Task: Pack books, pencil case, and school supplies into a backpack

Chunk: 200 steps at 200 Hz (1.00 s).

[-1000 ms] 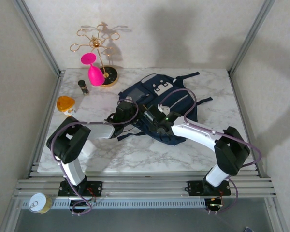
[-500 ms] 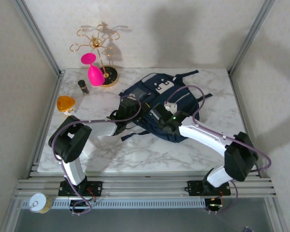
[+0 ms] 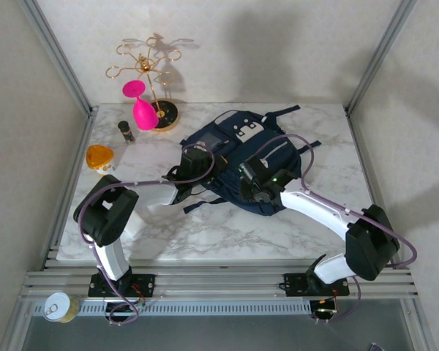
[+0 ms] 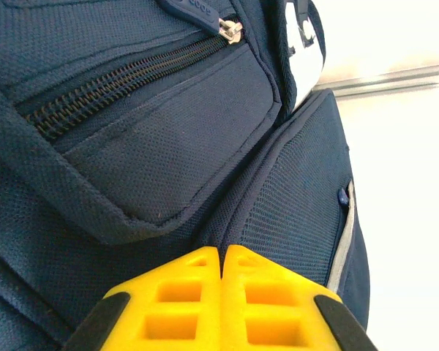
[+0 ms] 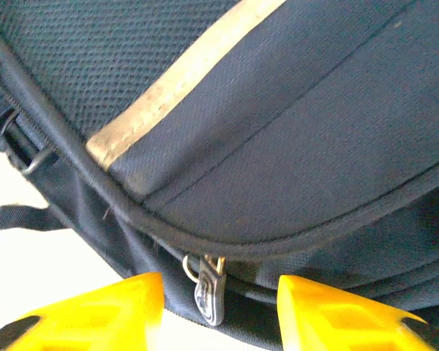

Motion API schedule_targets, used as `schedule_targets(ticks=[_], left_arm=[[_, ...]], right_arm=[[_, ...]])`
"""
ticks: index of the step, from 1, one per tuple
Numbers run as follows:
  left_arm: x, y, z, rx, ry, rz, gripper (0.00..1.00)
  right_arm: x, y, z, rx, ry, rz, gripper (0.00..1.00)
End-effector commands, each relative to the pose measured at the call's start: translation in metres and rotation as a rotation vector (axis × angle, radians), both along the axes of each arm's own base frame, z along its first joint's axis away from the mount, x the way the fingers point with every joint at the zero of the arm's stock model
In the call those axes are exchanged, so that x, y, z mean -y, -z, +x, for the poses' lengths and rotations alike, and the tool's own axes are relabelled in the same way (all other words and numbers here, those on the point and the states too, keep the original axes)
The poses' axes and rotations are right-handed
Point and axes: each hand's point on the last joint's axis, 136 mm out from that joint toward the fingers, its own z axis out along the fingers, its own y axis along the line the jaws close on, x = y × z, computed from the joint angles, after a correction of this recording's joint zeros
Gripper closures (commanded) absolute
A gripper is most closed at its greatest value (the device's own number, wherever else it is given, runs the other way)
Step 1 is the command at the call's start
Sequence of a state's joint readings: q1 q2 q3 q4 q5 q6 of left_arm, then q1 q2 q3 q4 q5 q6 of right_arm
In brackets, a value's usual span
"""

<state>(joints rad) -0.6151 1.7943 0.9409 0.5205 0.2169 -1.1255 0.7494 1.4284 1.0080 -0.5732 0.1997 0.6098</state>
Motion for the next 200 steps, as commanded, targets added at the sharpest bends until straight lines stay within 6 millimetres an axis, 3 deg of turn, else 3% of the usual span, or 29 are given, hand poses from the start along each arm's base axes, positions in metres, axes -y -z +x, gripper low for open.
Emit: schedule_targets(ticks=[1,22,57,91,121,150,175,185,200], left_arm=[[0.013,-0.019,0.004,0.055,0.020,-0.018,1.00],[0.011,-0.017,0.003,0.051,0.017,-0.016,1.00],[0.012,-0.020,0.003,0.057,0.014,-0.016,1.00],[0.013,-0.022,0.004,0.062,0.015,-0.011,1.00],[0.001,-0.021,0.008,0.070,-0.017,0.038,1.00],[-0.027,-0.021,0.024,0.073,-0.048,0.138,1.00],[-0.054,-0.025,0.035,0.103,-0.061,0.214,1.00],[-0.056,-0.025,0.036,0.102,-0.022,0.244,1.00],[-0.044,-0.042,0.036,0.139,0.072,0.267,1.00]], right_arm=[[-0.009,0.004,-0.003,-0.015,-0.093,0.087,0.57],[0.005,0.013,0.006,-0.017,-0.062,0.066,0.63],[-0.012,0.010,0.017,0.030,-0.152,0.163,0.67],[-0.016,0.012,0.023,0.050,-0.186,0.154,0.80],[-0.001,0.008,0.019,0.048,-0.163,0.093,0.94],[0.040,0.002,0.010,0.064,-0.085,-0.041,0.99],[0.056,-0.002,0.003,0.059,-0.097,0.022,1.00],[0.050,-0.006,0.005,0.064,-0.120,0.050,1.00],[-0.004,-0.021,-0.005,0.066,-0.315,0.205,1.00]])
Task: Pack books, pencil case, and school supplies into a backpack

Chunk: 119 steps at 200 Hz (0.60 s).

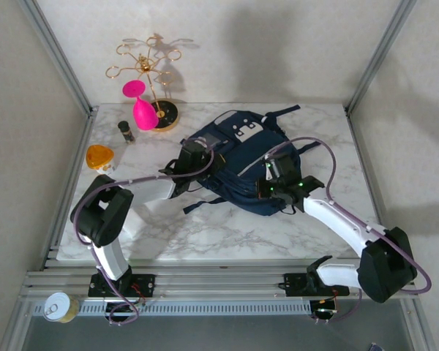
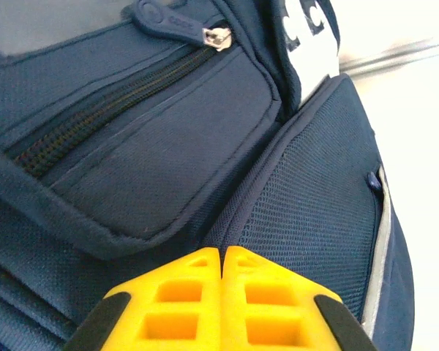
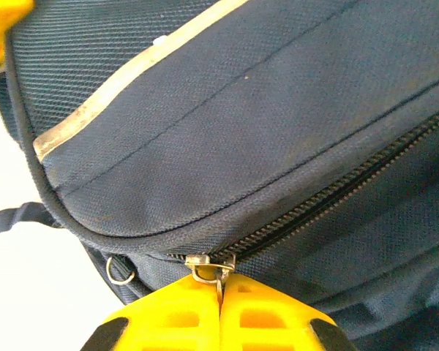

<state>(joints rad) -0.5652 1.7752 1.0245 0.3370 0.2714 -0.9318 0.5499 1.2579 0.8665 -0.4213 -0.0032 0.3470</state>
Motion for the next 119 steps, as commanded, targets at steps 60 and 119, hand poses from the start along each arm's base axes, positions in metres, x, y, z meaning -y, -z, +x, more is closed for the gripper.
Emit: schedule_targets(ticks=[60,119], left_arm=[[-0.013,-0.065,-0.056,0.052,-0.034,-0.157,0.49],[-0.002,-0.040,-0.094,-0.106,-0.191,-0.396,0.52]], right_arm=[[-0.104,-0.002,-0.030,-0.026,-0.284,0.179,1.00],[-0.095,0.000,-0.035,0.002,-0.294,0.169,1.00]])
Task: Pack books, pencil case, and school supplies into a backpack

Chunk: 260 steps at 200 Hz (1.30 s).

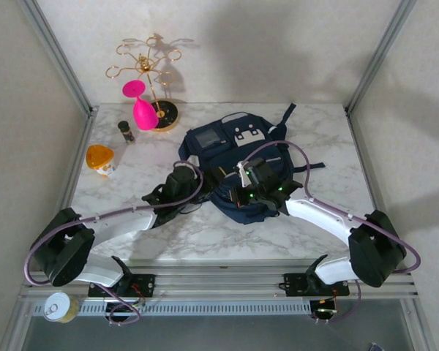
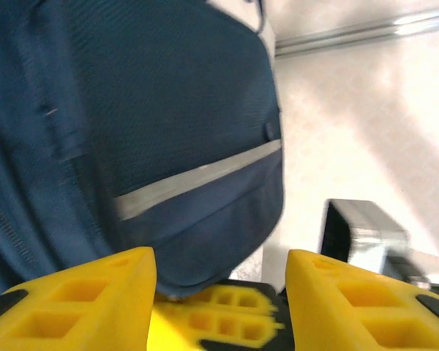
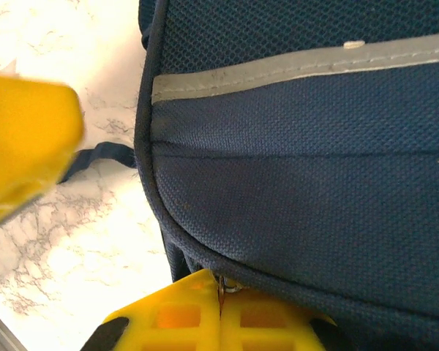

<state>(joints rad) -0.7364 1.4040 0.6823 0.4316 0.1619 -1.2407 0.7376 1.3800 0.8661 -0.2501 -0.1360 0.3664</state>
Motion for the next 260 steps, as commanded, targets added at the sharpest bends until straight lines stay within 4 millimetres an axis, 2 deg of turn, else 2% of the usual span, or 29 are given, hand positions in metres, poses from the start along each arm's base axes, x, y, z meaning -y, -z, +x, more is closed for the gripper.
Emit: schedule_targets(ticks=[1,20,36,42,55,67,75,84,105,122,127,142,150,157,168,177,191,207,222,235,247,260], left_arm=[[-0.001,-0.005,0.009,-0.050,-0.135,-0.153,0.52],[0.003,0.004,0.011,-0.073,-0.186,-0.155,0.52],[0.015,0.005,0.022,-0.073,-0.182,-0.168,0.55],[0.017,0.009,0.025,-0.082,-0.187,-0.155,0.58],[0.015,0.021,0.030,-0.088,-0.228,-0.118,0.75],[0.000,0.033,0.035,-0.087,-0.301,-0.046,0.80],[-0.008,0.038,0.038,-0.089,-0.329,-0.019,0.87],[-0.014,0.035,0.043,-0.060,-0.341,0.000,1.00],[-0.041,0.031,0.046,-0.029,-0.395,0.123,1.00],[-0.074,0.031,0.045,-0.017,-0.431,0.247,1.00],[-0.083,0.032,0.045,-0.022,-0.424,0.266,1.00],[-0.115,0.037,0.050,-0.039,-0.407,0.317,1.00],[-0.130,0.039,0.052,-0.048,-0.403,0.345,1.00],[-0.136,0.036,0.055,-0.031,-0.375,0.356,1.00],[-0.134,0.024,0.060,-0.003,-0.316,0.348,1.00],[-0.127,0.015,0.061,0.013,-0.280,0.334,1.00],[-0.108,0.002,0.054,0.022,-0.230,0.249,0.61],[-0.083,-0.013,0.034,0.041,-0.217,0.140,0.44],[-0.061,-0.023,0.017,0.041,-0.219,0.038,0.38],[-0.050,-0.014,0.006,-0.020,-0.244,-0.021,0.37],[-0.040,-0.014,0.005,-0.016,-0.257,-0.097,0.37],[-0.034,-0.007,0.009,-0.043,-0.273,-0.106,0.38]], right_arm=[[-0.006,-0.012,-0.005,0.028,-0.033,0.052,1.00],[-0.005,-0.011,-0.005,0.033,-0.033,0.047,1.00],[-0.005,-0.009,-0.005,0.033,-0.040,0.043,1.00],[-0.005,-0.008,-0.005,0.034,-0.041,0.041,1.00],[-0.005,-0.008,-0.004,0.037,-0.044,0.028,1.00],[-0.002,-0.007,-0.002,0.040,-0.039,0.007,1.00],[0.001,-0.006,-0.002,0.046,-0.030,-0.011,1.00],[0.009,-0.003,0.000,0.050,-0.005,-0.050,1.00],[0.040,-0.001,0.006,0.073,0.098,-0.166,1.00],[0.063,-0.003,0.006,0.069,0.164,-0.187,1.00],[0.076,-0.002,0.011,0.057,0.205,-0.188,1.00],[0.099,0.001,0.016,0.040,0.269,-0.206,1.00],[0.103,-0.002,0.021,0.050,0.289,-0.223,1.00],[0.093,-0.010,0.024,0.062,0.264,-0.197,1.00],[0.065,-0.029,0.027,0.101,0.207,-0.128,1.00],[0.042,-0.037,0.027,0.111,0.170,-0.081,1.00],[0.018,-0.036,0.027,0.096,0.141,-0.062,1.00],[-0.004,-0.030,0.023,0.075,0.093,-0.015,1.00],[-0.008,-0.026,0.020,0.067,0.090,0.002,1.00],[-0.007,-0.023,0.020,0.063,0.092,-0.005,1.00],[-0.007,-0.020,0.018,0.056,0.085,-0.010,1.00],[-0.006,-0.016,0.016,0.053,0.079,-0.013,1.00]])
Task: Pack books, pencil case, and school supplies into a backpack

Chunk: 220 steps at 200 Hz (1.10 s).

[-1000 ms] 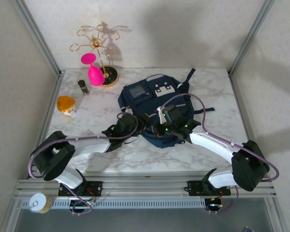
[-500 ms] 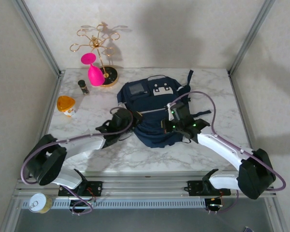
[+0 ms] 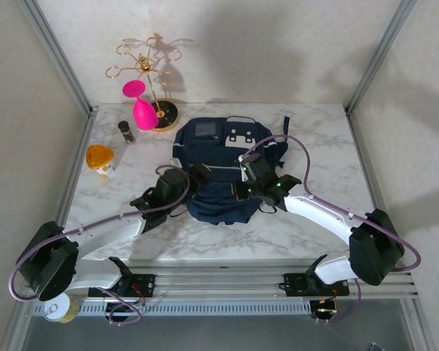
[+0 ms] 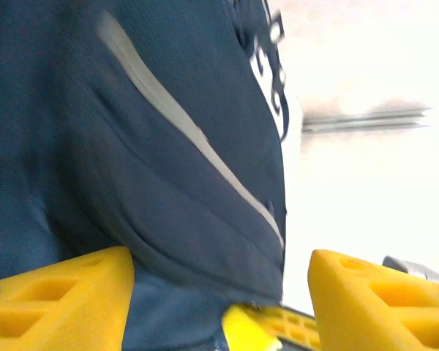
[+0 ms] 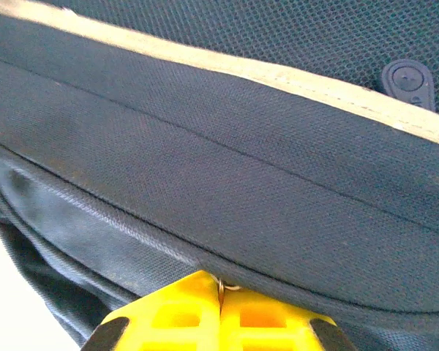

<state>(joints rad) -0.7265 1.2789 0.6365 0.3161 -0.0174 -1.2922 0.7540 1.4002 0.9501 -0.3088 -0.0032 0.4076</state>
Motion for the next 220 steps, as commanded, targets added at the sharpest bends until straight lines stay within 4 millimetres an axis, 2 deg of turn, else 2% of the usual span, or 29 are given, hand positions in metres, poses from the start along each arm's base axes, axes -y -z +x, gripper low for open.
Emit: schedule_targets(ticks=[1,21,34,42,53,60,65,87,95,109,134,142,157,177,181,184,188,198,206,211,220], left_arm=[[0.012,-0.003,0.008,-0.017,-0.081,-0.145,0.38],[0.008,-0.002,0.021,0.007,-0.150,-0.100,0.42],[0.000,0.006,0.030,-0.007,-0.192,-0.053,0.52],[-0.007,0.010,0.034,-0.002,-0.220,-0.017,0.63],[-0.019,0.016,0.035,-0.013,-0.264,0.027,0.85],[-0.027,0.016,0.037,0.002,-0.286,0.054,0.94],[-0.035,0.023,0.036,-0.016,-0.303,0.097,1.00],[-0.066,0.031,0.039,-0.033,-0.326,0.210,1.00],[-0.078,0.036,0.040,-0.052,-0.336,0.257,1.00],[-0.097,0.041,0.040,-0.067,-0.337,0.321,1.00],[-0.108,0.043,0.044,-0.072,-0.297,0.377,1.00],[-0.102,0.043,0.046,-0.060,-0.256,0.370,1.00],[-0.088,0.042,0.050,-0.053,-0.197,0.337,1.00],[-0.078,0.039,0.053,-0.052,-0.150,0.335,1.00],[-0.075,0.037,0.053,-0.045,-0.134,0.331,1.00],[-0.073,0.034,0.054,-0.039,-0.122,0.326,0.95],[-0.069,0.031,0.054,-0.033,-0.101,0.319,0.83],[-0.062,0.022,0.052,-0.015,-0.058,0.313,0.56],[-0.062,0.016,0.049,-0.004,-0.042,0.327,0.41],[-0.065,0.013,0.046,0.004,-0.038,0.337,0.32],[-0.074,0.009,0.039,0.014,-0.053,0.373,0.20]], right_arm=[[-0.011,-0.001,-0.003,0.005,-0.024,0.038,1.00],[-0.012,0.002,-0.006,0.003,-0.046,0.034,1.00],[-0.005,0.007,-0.005,0.006,-0.033,-0.006,1.00],[0.002,0.010,-0.004,0.007,-0.011,-0.042,1.00],[0.015,0.015,-0.001,0.013,0.033,-0.099,1.00],[0.027,0.017,0.001,0.016,0.071,-0.139,1.00],[0.036,0.020,0.003,0.016,0.105,-0.169,1.00],[0.076,0.029,0.008,-0.002,0.227,-0.248,1.00],[0.097,0.032,0.014,-0.017,0.288,-0.254,1.00],[0.118,0.034,0.023,-0.028,0.344,-0.243,1.00],[0.144,0.033,0.053,0.014,0.430,-0.321,1.00],[0.143,0.029,0.064,0.026,0.437,-0.318,1.00],[0.128,0.019,0.083,0.071,0.418,-0.261,1.00],[0.106,0.009,0.095,0.084,0.359,-0.185,1.00],[0.102,0.007,0.094,0.082,0.334,-0.171,0.93],[0.098,0.005,0.094,0.084,0.318,-0.159,0.86],[0.096,0.003,0.092,0.085,0.303,-0.149,0.80],[0.095,-0.004,0.086,0.094,0.279,-0.129,0.75],[0.100,-0.010,0.081,0.112,0.281,-0.121,0.70],[0.105,-0.013,0.079,0.124,0.292,-0.117,0.64],[0.119,-0.021,0.076,0.149,0.332,-0.107,0.46]])
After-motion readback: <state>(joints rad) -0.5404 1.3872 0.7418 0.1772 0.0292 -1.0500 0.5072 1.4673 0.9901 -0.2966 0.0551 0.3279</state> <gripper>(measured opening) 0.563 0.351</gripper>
